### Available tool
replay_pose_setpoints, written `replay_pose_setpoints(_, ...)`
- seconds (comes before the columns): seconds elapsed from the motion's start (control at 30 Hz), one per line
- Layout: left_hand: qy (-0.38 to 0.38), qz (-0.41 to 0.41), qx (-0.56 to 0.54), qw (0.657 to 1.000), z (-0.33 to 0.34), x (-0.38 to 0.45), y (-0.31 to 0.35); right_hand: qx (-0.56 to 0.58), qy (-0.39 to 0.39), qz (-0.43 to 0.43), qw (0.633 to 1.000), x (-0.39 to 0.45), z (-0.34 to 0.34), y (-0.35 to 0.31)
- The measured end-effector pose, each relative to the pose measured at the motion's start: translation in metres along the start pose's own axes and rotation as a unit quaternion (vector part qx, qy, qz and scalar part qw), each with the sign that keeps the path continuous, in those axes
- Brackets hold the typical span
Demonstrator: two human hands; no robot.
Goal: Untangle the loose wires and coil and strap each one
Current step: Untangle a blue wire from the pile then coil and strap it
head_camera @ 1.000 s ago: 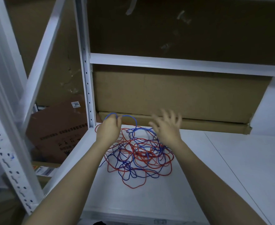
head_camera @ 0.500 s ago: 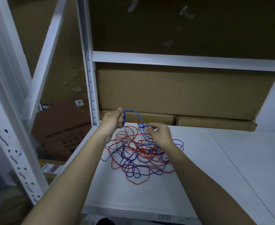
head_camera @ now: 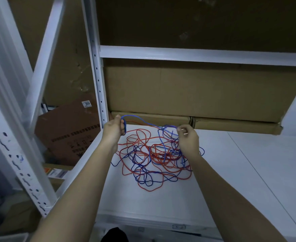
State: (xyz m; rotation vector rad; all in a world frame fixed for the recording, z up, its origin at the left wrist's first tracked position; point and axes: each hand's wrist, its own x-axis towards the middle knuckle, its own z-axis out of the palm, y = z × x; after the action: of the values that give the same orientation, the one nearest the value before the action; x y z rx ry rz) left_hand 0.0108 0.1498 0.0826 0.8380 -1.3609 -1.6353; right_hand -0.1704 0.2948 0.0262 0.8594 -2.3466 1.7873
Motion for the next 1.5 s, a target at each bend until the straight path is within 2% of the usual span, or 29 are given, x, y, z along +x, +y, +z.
replay_pose_setpoints(0.07, -0.009, 0.011, -0.005, 1.0, 0.001, 0.001, 0.004, -0.074, -0.063, -0.06, 0.993, -0.002, -0.005, 0.005)
replay_pose_setpoints(0.13, -0.026, 0.026, 0.008, 0.999, 0.002, 0.001, 0.009, -0.176, -0.11, -0.141, 0.968, -0.003, -0.007, 0.006)
replay_pose_setpoints(0.23, -0.047, 0.058, 0.064, 0.995, 0.009, -0.004, 0.015, -0.193, -0.123, -0.206, 0.951, -0.002, -0.007, -0.011)
replay_pose_setpoints(0.33, -0.067, 0.08, 0.09, 0.99, 0.017, -0.011, 0.018, -0.153, -0.139, -0.215, 0.955, 0.005, -0.002, -0.035)
replay_pose_setpoints(0.43, -0.086, 0.091, 0.088, 0.988, 0.023, -0.016, 0.021, -0.111, -0.241, -0.184, 0.946, 0.002, 0.011, -0.051)
replay_pose_setpoints(0.5, -0.094, 0.094, 0.068, 0.989, 0.025, -0.018, 0.024, -0.123, -0.266, -0.165, 0.942, -0.001, 0.019, -0.05)
replay_pose_setpoints(0.53, -0.1, 0.098, 0.059, 0.988, 0.025, -0.019, 0.026, -0.099, -0.25, -0.148, 0.952, -0.002, 0.022, -0.049)
replay_pose_setpoints(0.6, -0.127, 0.102, 0.047, 0.985, 0.023, -0.02, 0.031, 0.026, -0.19, -0.093, 0.977, 0.0, 0.023, -0.053)
replay_pose_setpoints(0.67, -0.179, 0.097, 0.037, 0.978, 0.02, -0.021, 0.034, 0.117, -0.091, -0.077, 0.986, 0.007, 0.026, -0.065)
replay_pose_setpoints(0.73, -0.24, 0.076, 0.002, 0.968, 0.019, -0.022, 0.035, 0.133, -0.016, -0.087, 0.987, 0.017, 0.03, -0.077)
replay_pose_setpoints(0.77, -0.265, 0.063, -0.03, 0.962, 0.019, -0.023, 0.035, 0.121, -0.009, -0.092, 0.988, 0.021, 0.033, -0.08)
replay_pose_setpoints(0.8, -0.285, 0.05, -0.071, 0.955, 0.019, -0.024, 0.036, 0.087, -0.027, -0.104, 0.99, 0.024, 0.034, -0.08)
replay_pose_setpoints(0.87, -0.307, 0.03, -0.16, 0.938, 0.019, -0.023, 0.039, -0.056, -0.103, -0.147, 0.982, 0.022, 0.035, -0.073)
replay_pose_setpoints(0.93, -0.302, 0.023, -0.227, 0.925, 0.02, -0.02, 0.042, -0.168, -0.18, -0.21, 0.946, 0.014, 0.037, -0.068)
replay_pose_setpoints(1.0, -0.261, 0.023, -0.276, 0.925, 0.024, -0.013, 0.043, -0.19, -0.258, -0.264, 0.91, 0.002, 0.042, -0.066)
replay_pose_setpoints(1.07, -0.194, 0.035, -0.276, 0.941, 0.028, -0.004, 0.042, -0.19, -0.3, -0.289, 0.889, -0.009, 0.044, -0.064)
replay_pose_setpoints(1.13, -0.129, 0.067, -0.215, 0.966, 0.032, 0.004, 0.04, -0.116, -0.287, -0.263, 0.914, -0.02, 0.04, -0.057)
replay_pose_setpoints(1.2, -0.093, 0.103, -0.117, 0.983, 0.038, 0.009, 0.035, -0.041, -0.276, -0.188, 0.942, -0.029, 0.034, -0.048)
replay_pose_setpoints(1.3, -0.07, 0.174, 0.074, 0.979, 0.046, 0.005, 0.02, -0.017, -0.294, -0.163, 0.942, -0.039, 0.027, -0.04)
replay_pose_setpoints(1.37, -0.071, 0.236, 0.201, 0.948, 0.047, 0.001, 0.008, -0.018, -0.294, -0.183, 0.938, -0.042, 0.023, -0.038)
replay_pose_setpoints(1.43, -0.103, 0.28, 0.358, 0.885, 0.043, 0.003, -0.003, -0.026, -0.278, -0.198, 0.94, -0.041, 0.016, -0.037)
replay_pose_setpoints(1.5, -0.162, 0.279, 0.469, 0.822, 0.038, 0.007, -0.013, -0.02, -0.239, -0.202, 0.949, -0.036, 0.009, -0.037)
